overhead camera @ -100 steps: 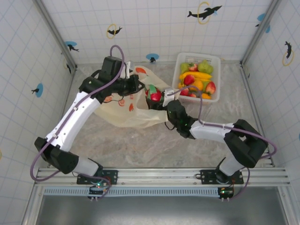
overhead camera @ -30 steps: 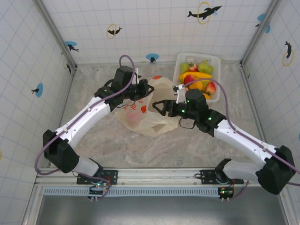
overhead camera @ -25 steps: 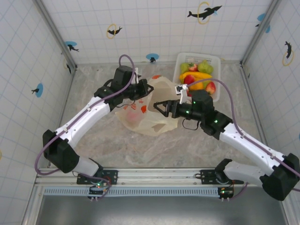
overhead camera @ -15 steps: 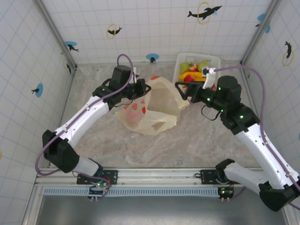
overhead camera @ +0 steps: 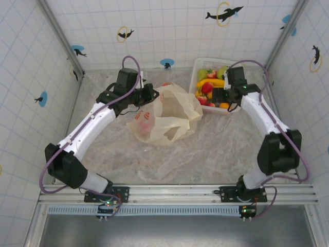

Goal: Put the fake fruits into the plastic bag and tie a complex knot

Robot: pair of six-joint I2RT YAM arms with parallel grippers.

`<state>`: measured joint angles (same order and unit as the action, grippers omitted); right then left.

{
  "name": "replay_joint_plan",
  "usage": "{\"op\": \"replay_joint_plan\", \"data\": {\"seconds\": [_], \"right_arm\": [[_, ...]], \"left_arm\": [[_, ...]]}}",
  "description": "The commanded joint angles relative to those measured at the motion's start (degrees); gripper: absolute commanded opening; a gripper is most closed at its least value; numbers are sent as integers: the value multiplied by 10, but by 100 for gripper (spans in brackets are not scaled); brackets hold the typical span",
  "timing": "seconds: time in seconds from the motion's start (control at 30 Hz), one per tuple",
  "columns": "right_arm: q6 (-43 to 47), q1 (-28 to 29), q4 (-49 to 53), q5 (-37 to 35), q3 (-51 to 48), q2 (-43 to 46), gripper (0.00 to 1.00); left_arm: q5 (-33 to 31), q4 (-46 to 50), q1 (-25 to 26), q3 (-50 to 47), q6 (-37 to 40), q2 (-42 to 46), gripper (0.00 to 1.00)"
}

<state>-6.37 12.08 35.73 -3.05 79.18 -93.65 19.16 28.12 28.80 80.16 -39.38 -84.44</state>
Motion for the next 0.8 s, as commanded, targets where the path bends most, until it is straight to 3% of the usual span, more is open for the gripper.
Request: {"op": "replay_joint_plan", "data": {"seconds": [0.0, 0.33, 0.53, 0.77], "right_arm": [[85, -1, 56, -22, 88, -64, 95], [195, -5, 142, -26, 234, -226, 95], [298, -6, 161, -57, 264, -265, 96], [330, 6, 193, -92, 335, -337, 96]], "left_arm": [[13, 18, -6, 31, 23, -11, 0], [20, 27, -9, 45, 32, -18, 0], [20, 27, -10, 43, 32, -14, 0], [23, 25, -10, 49, 31, -19, 0]]}}
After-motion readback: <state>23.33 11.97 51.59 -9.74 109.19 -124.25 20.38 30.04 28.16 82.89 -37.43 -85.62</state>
